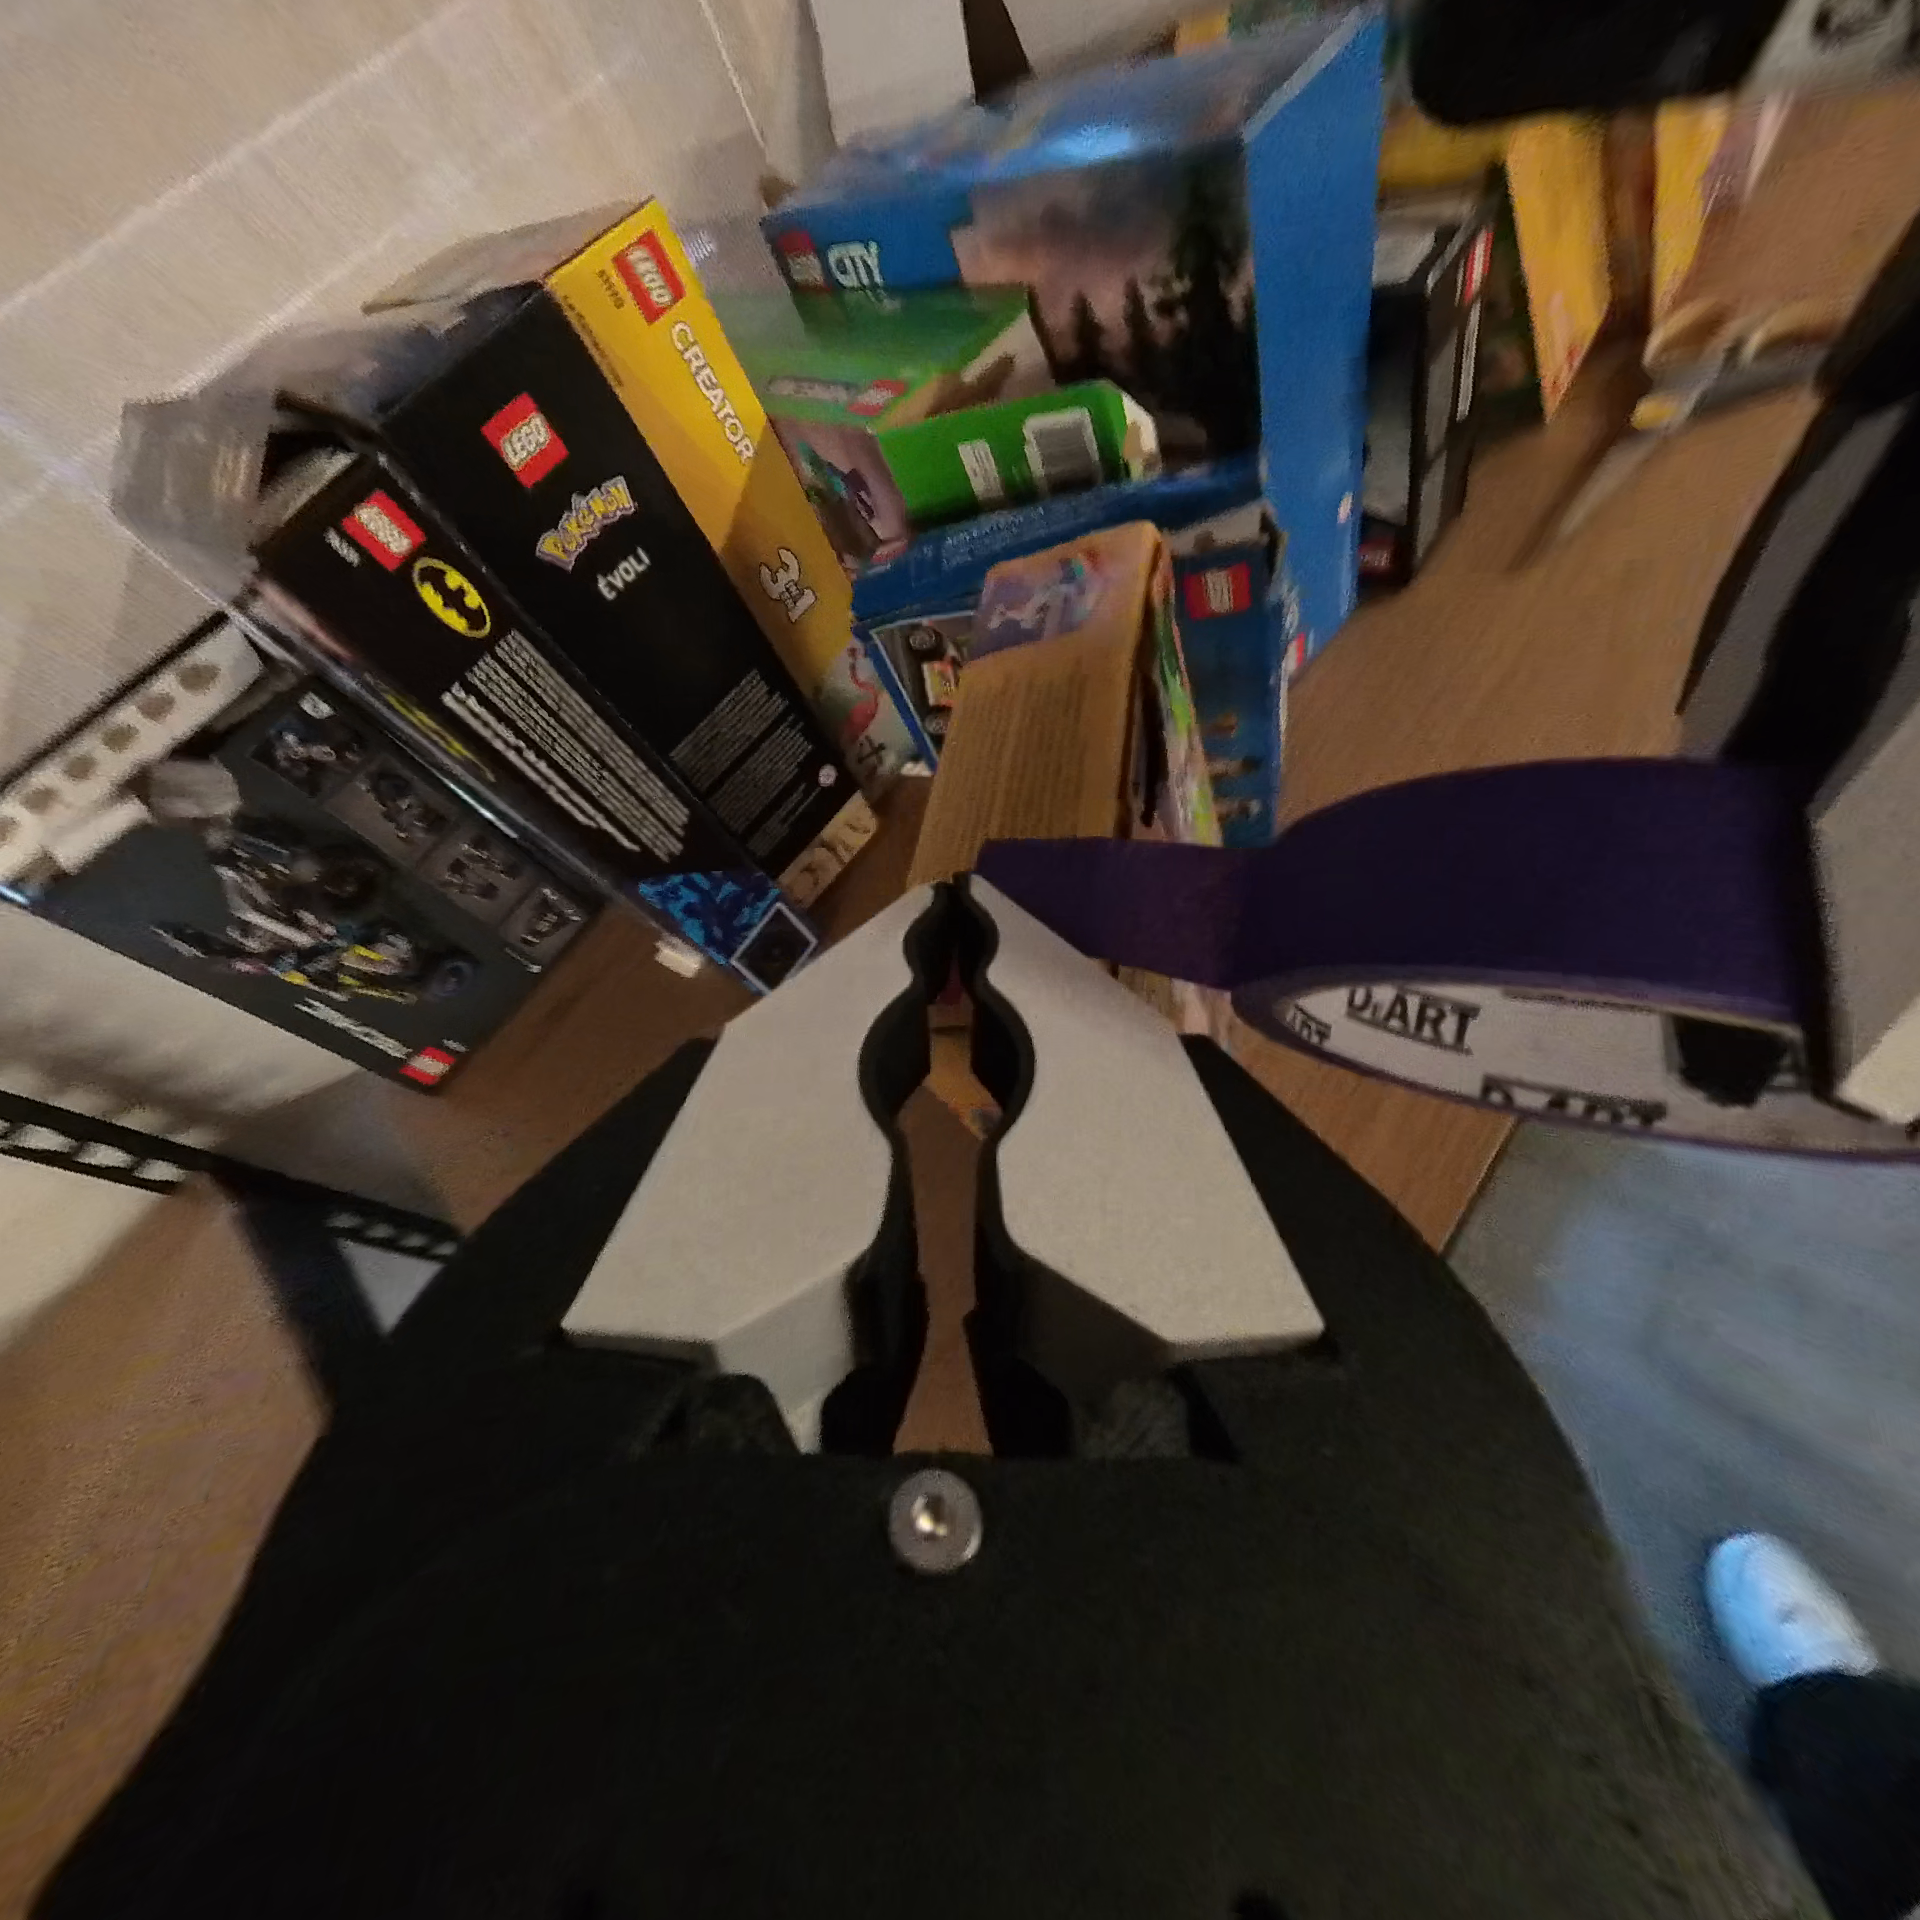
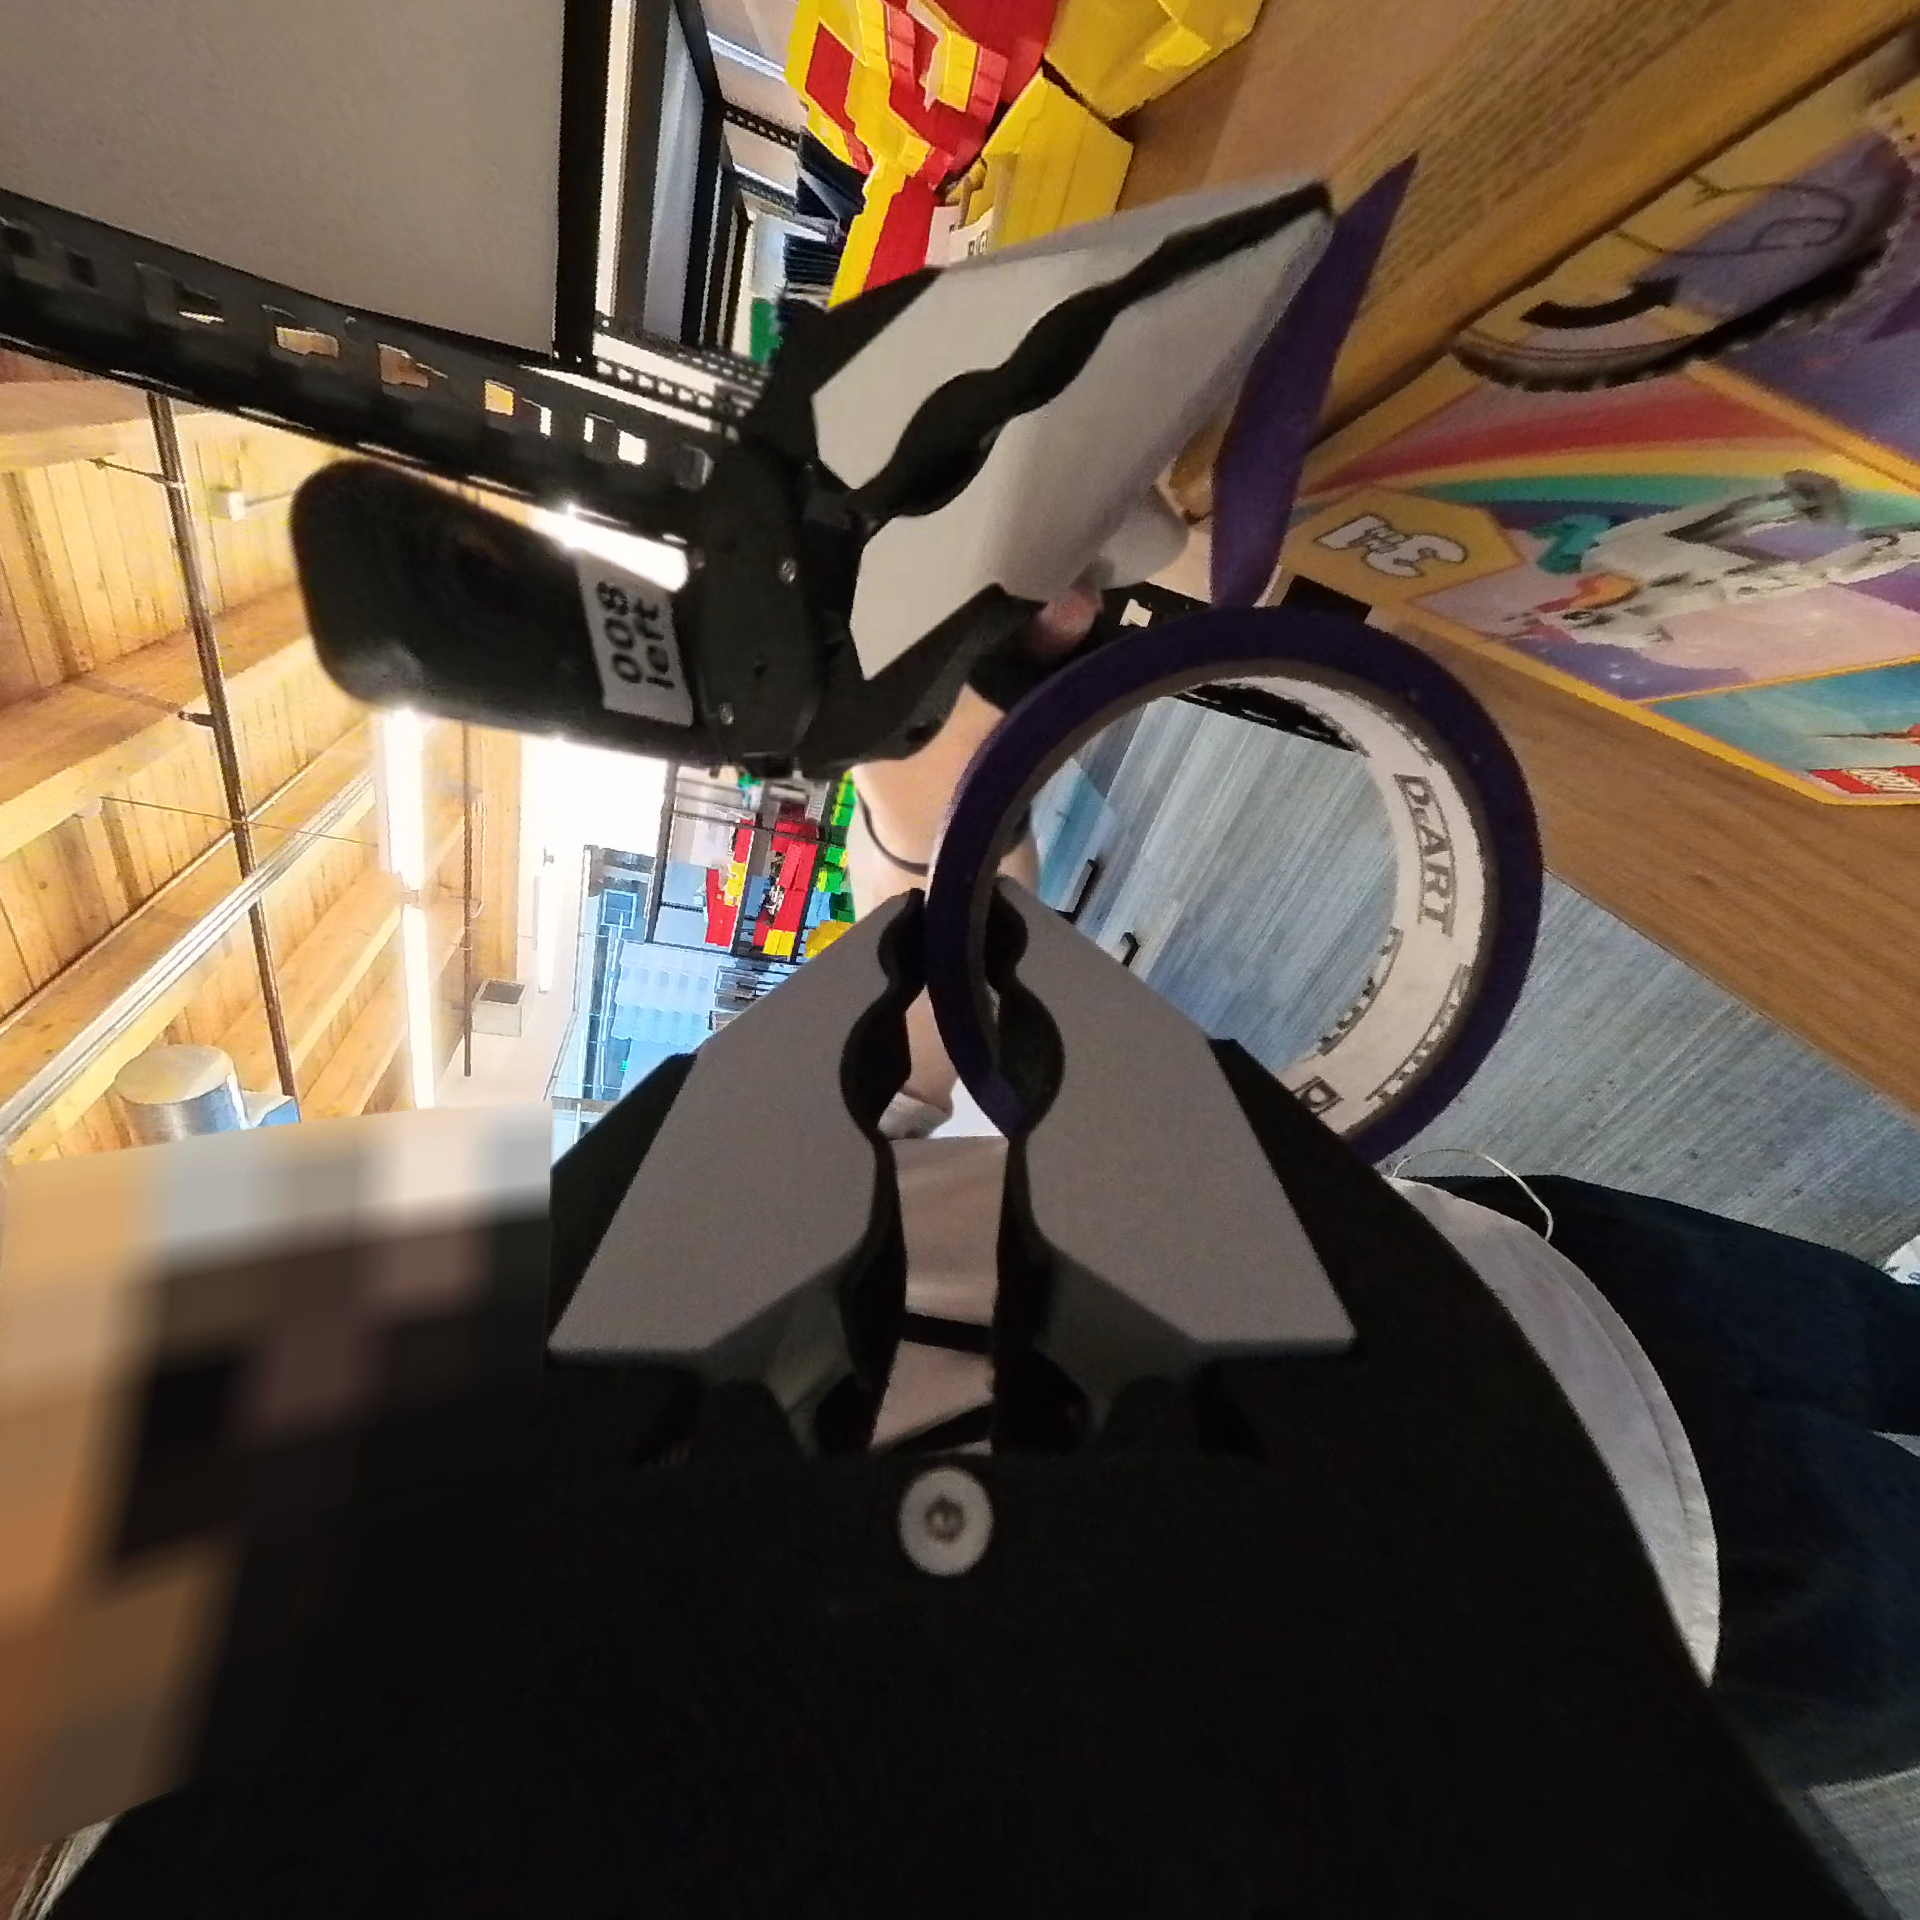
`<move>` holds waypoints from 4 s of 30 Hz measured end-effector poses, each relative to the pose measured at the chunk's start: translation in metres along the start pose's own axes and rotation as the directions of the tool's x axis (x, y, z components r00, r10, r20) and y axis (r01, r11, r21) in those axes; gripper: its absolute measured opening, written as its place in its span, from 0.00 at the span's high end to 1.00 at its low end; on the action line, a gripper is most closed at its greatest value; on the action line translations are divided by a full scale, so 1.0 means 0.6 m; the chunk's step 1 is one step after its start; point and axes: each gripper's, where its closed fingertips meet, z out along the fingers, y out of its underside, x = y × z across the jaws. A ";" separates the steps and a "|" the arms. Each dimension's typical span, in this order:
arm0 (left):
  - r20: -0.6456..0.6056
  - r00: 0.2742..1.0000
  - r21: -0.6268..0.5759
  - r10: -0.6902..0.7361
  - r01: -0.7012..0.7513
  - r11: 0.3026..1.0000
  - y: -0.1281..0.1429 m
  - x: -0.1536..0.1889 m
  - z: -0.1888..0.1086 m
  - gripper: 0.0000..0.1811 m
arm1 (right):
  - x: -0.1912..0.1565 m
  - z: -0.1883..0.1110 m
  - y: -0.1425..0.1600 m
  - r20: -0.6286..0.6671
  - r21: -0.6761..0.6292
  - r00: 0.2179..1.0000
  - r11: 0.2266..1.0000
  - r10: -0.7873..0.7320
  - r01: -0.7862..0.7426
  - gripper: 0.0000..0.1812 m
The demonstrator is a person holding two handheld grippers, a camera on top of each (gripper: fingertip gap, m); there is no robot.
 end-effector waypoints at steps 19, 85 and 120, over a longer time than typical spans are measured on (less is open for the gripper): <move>0.014 0.992 0.263 0.122 -0.121 0.957 -0.031 0.015 0.010 1.00 | 0.006 -0.005 0.001 0.017 0.015 1.000 1.000 -0.004 0.004 0.95; 0.078 0.695 0.123 0.715 -0.719 0.685 0.019 0.078 -0.009 0.76 | 0.043 -0.037 0.029 0.074 -0.077 0.996 0.995 -0.056 0.061 0.87; 0.124 0.684 0.122 0.719 -0.729 0.673 0.023 0.073 0.014 0.70 | 0.086 -0.040 0.034 0.228 -0.082 0.963 0.983 -0.143 0.166 0.92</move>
